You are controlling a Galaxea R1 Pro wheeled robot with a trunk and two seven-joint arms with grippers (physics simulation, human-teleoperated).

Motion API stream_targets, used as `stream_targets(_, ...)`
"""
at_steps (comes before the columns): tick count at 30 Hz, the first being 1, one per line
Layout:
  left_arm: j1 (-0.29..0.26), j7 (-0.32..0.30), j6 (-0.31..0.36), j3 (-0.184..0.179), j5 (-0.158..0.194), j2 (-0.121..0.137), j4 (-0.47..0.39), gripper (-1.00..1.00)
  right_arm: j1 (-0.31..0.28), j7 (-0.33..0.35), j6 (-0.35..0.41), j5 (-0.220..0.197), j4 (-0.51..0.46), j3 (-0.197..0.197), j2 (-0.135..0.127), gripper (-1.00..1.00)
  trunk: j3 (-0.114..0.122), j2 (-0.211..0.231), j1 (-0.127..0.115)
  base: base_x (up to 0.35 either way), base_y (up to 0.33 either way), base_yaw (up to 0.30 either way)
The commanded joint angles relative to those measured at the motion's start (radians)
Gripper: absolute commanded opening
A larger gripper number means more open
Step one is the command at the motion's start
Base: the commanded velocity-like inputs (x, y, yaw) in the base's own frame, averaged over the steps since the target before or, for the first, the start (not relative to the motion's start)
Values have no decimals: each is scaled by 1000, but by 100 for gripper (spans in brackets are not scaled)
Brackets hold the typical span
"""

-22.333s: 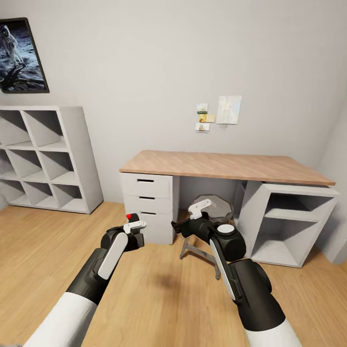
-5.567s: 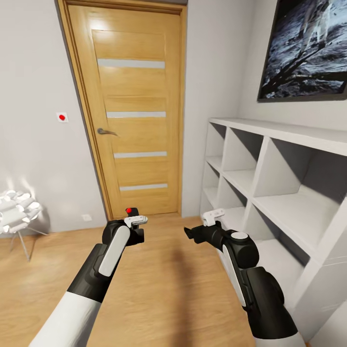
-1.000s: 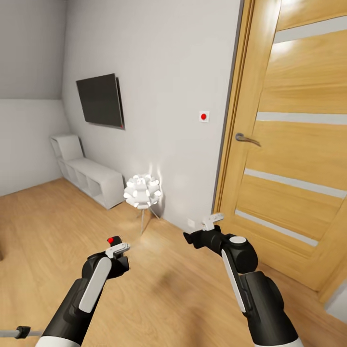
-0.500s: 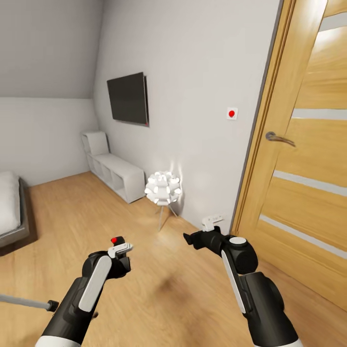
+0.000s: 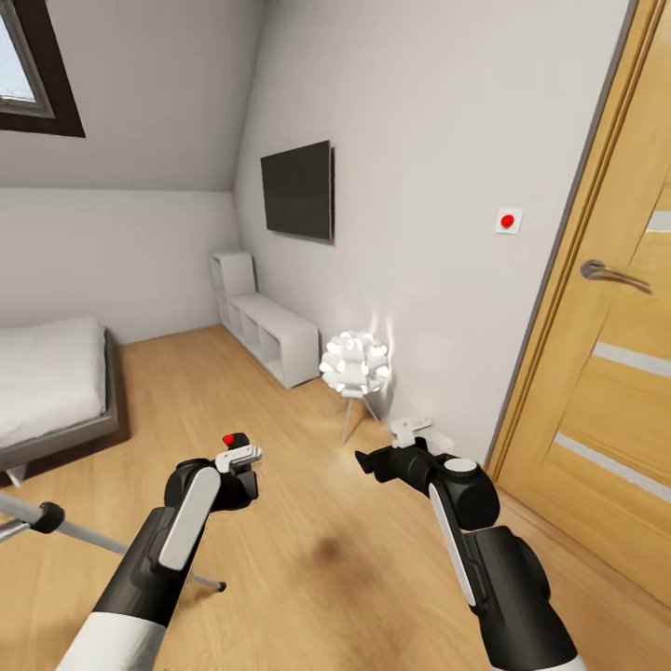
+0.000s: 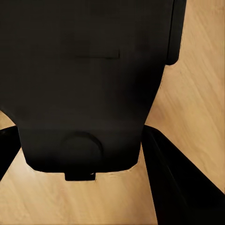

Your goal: Attach the digital camera to the camera tripod in the bedroom.

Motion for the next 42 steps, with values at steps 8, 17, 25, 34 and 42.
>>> stream_targets(8, -104, 11, 5, -76, 7, -8, 29, -100, -1, 8, 6, 9, -3, -7, 0, 100, 24, 56, -31, 0, 0, 295)
stream_targets(17, -255, 9, 5, -184, 199, 24, 122, -100, -1, 9, 32, 9, -3, -4, -1, 100, 52, 119, -65, 0, 0, 295)
stream_targets(25, -563, 57, 5, -317, 545, 100, 245, -100, -16, 9, 35, 0, -3, -13, -33, 100, 77, 175, -96, 0, 0, 204)
stream_targets(34, -486, 169, 5, -324, 633, 101, 68, -100, -21, 9, 36, -3, -3, -57, -51, 100, 105, 238, -131, 0, 0, 17)
stream_targets(42, -554, 296, 5, -331, 845, 120, -1, -100, -22, 17, 51, -8, -3, -108, -48, 100, 130, 294, -161, 0, 0, 8)
